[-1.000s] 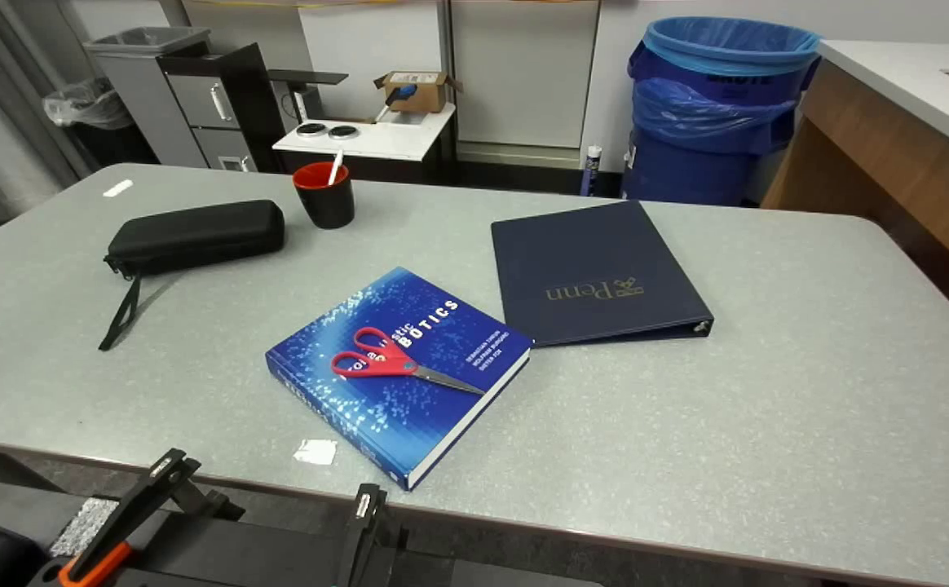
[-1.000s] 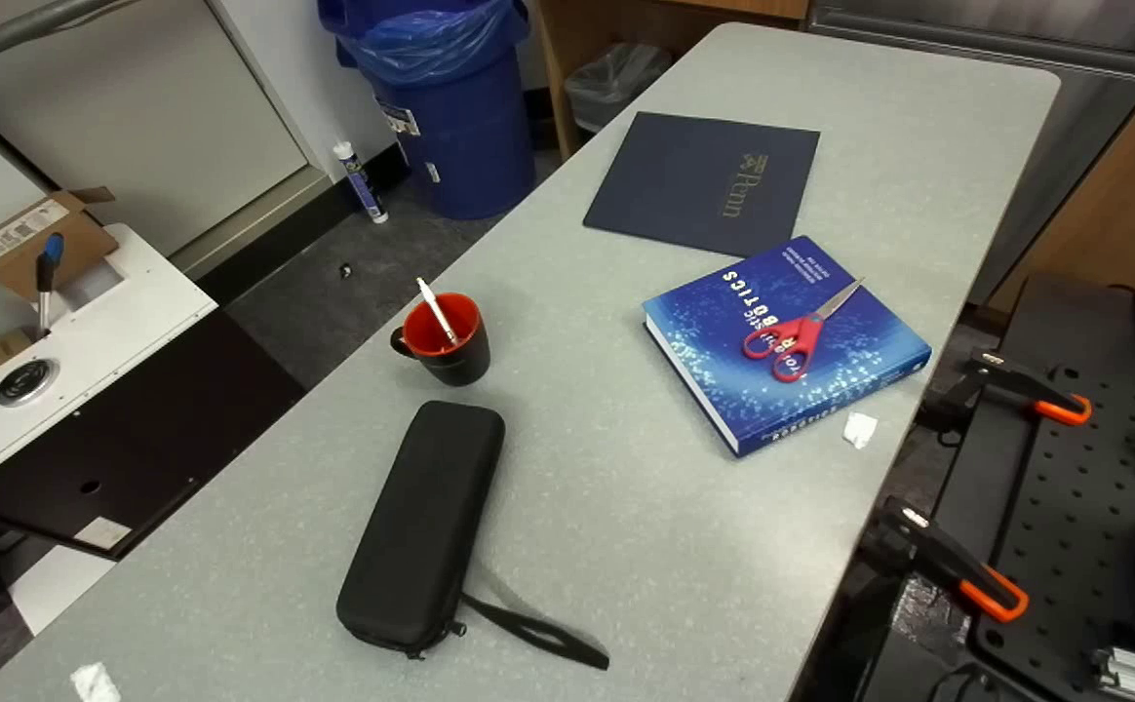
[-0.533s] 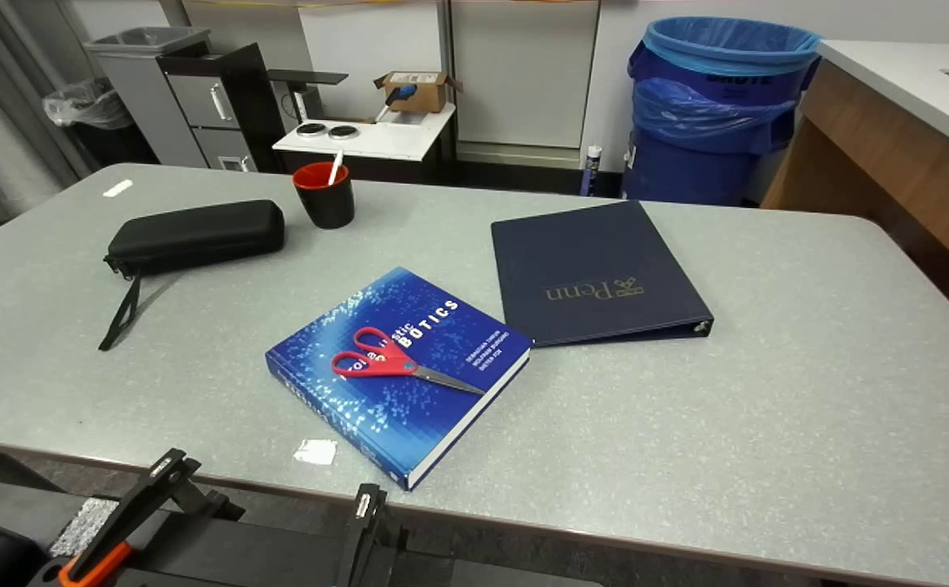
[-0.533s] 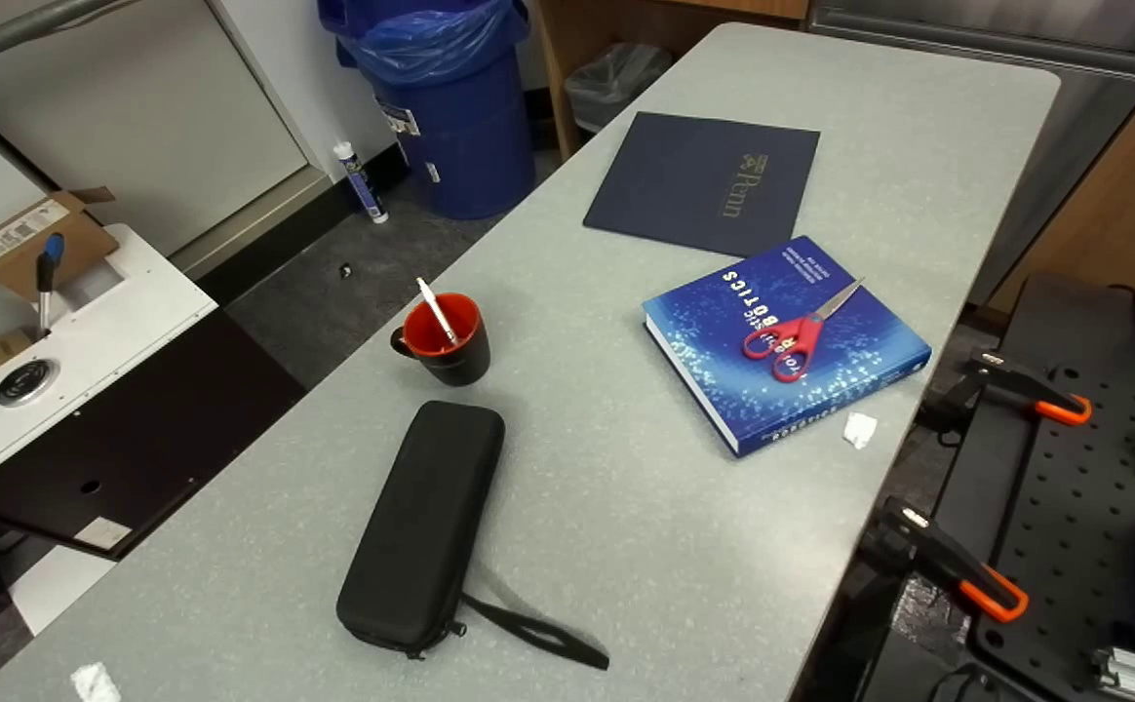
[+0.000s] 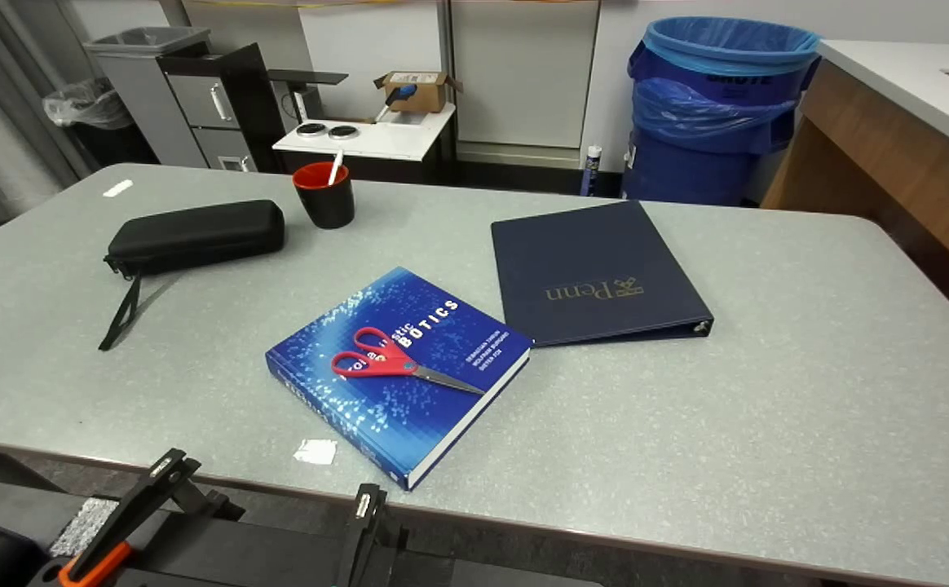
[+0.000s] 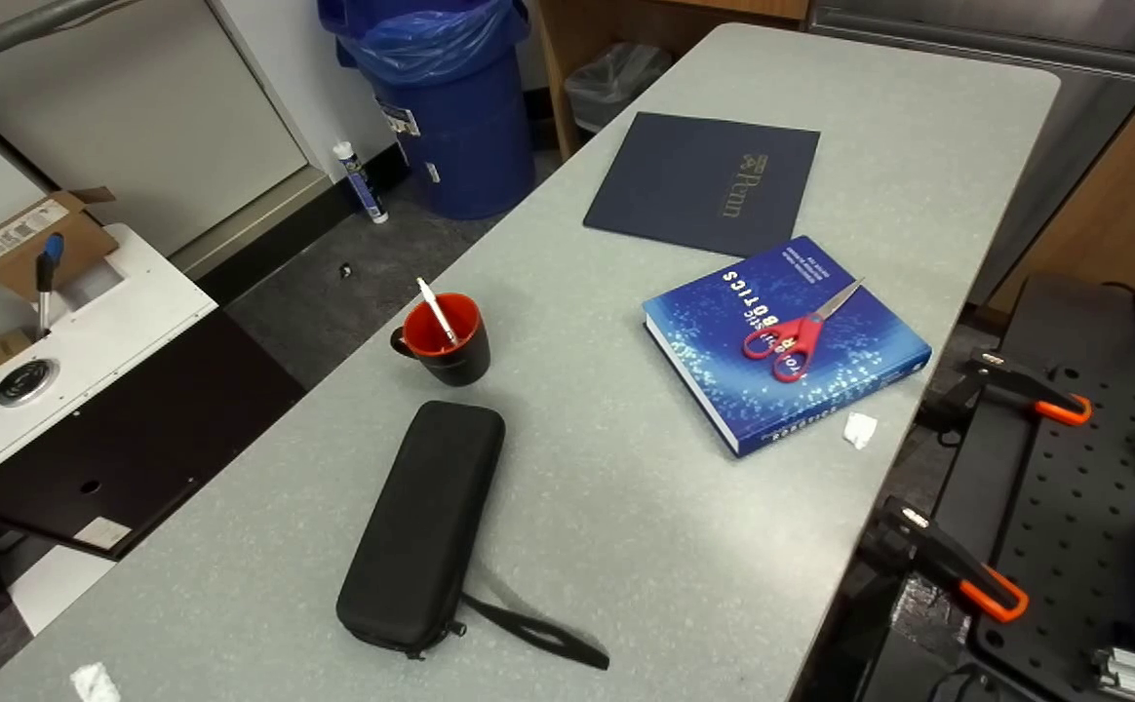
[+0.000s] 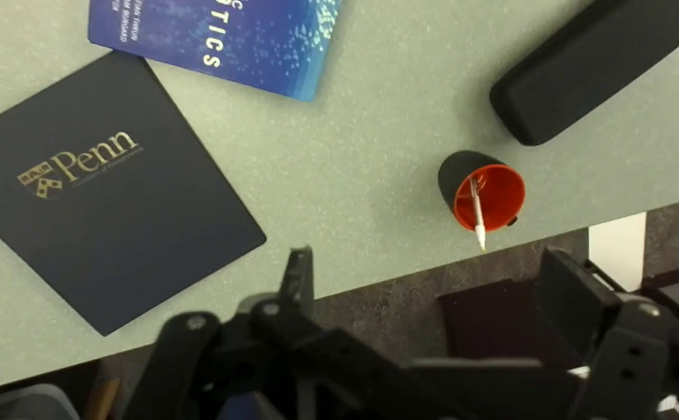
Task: Take the pen out of the mug and put it on the table
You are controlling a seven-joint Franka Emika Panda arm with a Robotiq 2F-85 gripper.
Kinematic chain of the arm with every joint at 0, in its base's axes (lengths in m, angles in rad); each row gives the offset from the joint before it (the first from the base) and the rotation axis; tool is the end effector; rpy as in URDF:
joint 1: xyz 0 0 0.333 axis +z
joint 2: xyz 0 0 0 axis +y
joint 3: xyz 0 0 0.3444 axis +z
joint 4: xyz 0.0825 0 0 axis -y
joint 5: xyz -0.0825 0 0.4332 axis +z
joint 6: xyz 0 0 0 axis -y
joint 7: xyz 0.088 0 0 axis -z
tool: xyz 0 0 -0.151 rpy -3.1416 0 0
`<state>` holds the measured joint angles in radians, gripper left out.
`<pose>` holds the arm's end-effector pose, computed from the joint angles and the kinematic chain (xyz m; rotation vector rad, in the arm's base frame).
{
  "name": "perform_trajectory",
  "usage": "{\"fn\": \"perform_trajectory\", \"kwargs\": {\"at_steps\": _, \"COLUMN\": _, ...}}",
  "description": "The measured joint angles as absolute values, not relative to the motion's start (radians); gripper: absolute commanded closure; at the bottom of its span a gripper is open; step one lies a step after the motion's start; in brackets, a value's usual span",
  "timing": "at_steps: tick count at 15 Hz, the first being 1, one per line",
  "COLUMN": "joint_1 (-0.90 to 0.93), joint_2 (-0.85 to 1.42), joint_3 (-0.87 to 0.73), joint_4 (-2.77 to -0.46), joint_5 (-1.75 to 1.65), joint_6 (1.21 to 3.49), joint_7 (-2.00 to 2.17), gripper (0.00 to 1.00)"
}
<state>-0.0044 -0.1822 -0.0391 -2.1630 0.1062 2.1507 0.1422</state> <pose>0.5612 -0.0166 0.4561 -3.0015 0.3563 -0.2490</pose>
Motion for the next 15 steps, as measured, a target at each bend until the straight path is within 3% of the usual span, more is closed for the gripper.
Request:
{"fn": "perform_trajectory", "kwargs": {"at_steps": 5, "joint_1": -0.001, "joint_2": 0.007, "joint_3": 0.006, "joint_4": -2.07, "joint_5": 0.106, "joint_6": 2.237, "joint_7": 0.222, "gripper": 0.0}}
{"fn": "perform_trajectory", "kwargs": {"at_steps": 15, "joint_1": 0.017, "joint_2": 0.107, "joint_3": 0.024, "joint_4": -2.01, "joint_5": 0.105, "joint_6": 2.29, "joint_7": 0.258, "gripper": 0.0}}
